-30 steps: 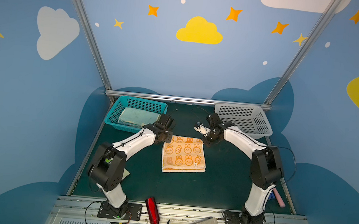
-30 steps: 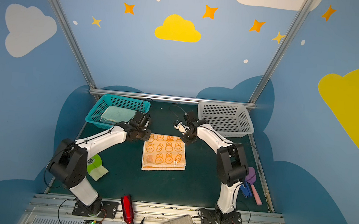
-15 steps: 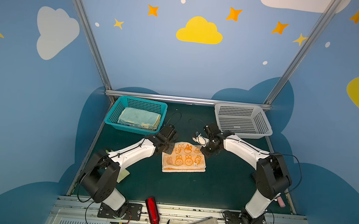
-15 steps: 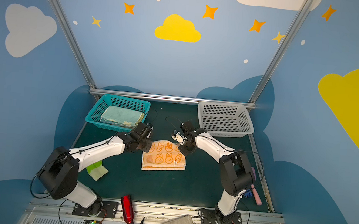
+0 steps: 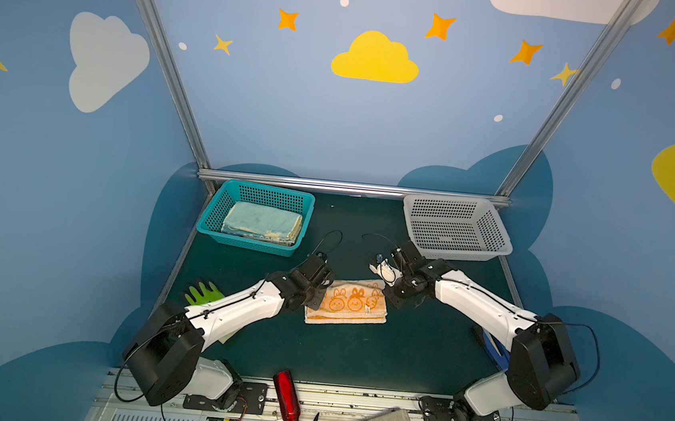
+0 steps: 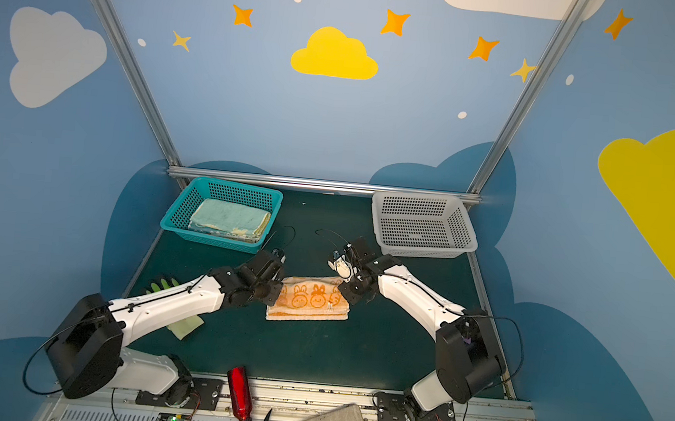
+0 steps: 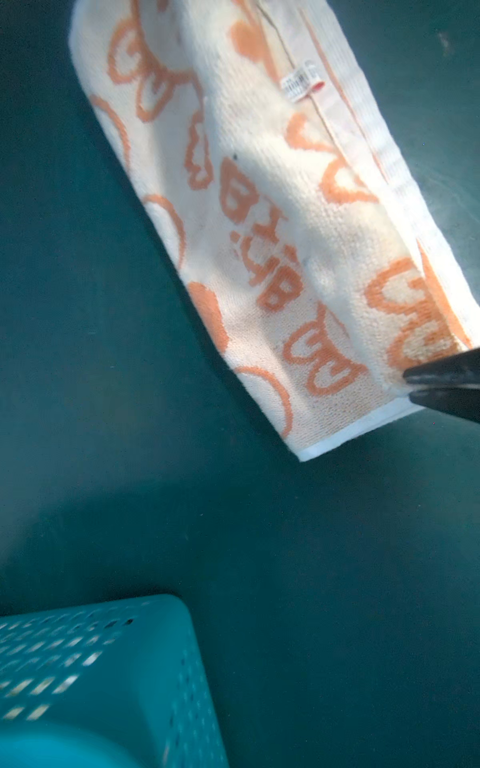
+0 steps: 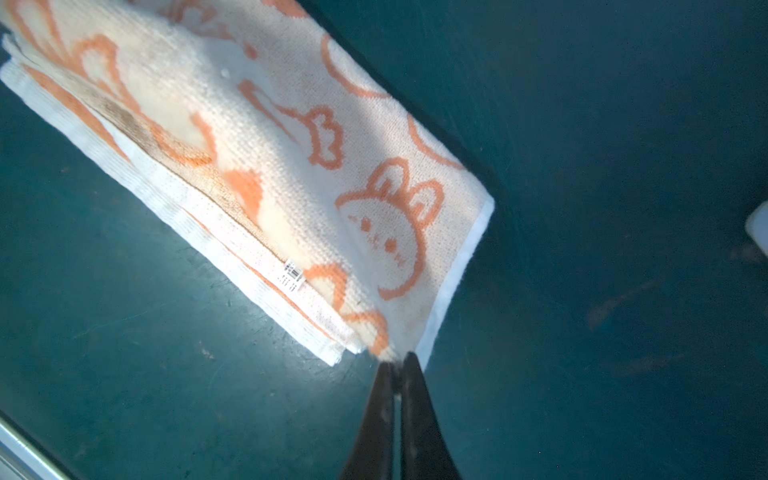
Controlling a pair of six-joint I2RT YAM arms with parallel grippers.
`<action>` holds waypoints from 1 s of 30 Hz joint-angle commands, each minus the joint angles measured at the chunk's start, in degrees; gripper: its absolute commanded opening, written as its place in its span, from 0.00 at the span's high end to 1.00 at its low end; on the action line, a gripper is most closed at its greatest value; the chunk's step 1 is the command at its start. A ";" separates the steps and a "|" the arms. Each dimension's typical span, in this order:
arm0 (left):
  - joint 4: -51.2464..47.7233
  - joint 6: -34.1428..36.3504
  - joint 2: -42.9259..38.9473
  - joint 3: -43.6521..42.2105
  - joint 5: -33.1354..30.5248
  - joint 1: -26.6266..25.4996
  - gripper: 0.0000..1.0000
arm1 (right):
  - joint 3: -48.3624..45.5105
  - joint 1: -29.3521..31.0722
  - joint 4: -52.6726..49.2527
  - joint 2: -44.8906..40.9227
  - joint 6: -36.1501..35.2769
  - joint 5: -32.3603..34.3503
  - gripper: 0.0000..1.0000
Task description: Fold and stack the towels
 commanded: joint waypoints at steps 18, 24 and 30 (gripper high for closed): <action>-6.56 -9.42 1.51 -0.37 -2.87 -4.74 0.70 | -1.06 5.32 -7.92 1.39 2.38 3.49 1.00; -5.92 -13.65 -4.25 -3.44 -1.91 -4.82 0.34 | 4.11 4.52 -7.42 0.87 8.42 2.37 0.77; -1.17 -17.18 -7.76 -5.65 0.81 -3.67 0.00 | 9.18 4.18 -2.90 4.02 20.03 -8.79 0.71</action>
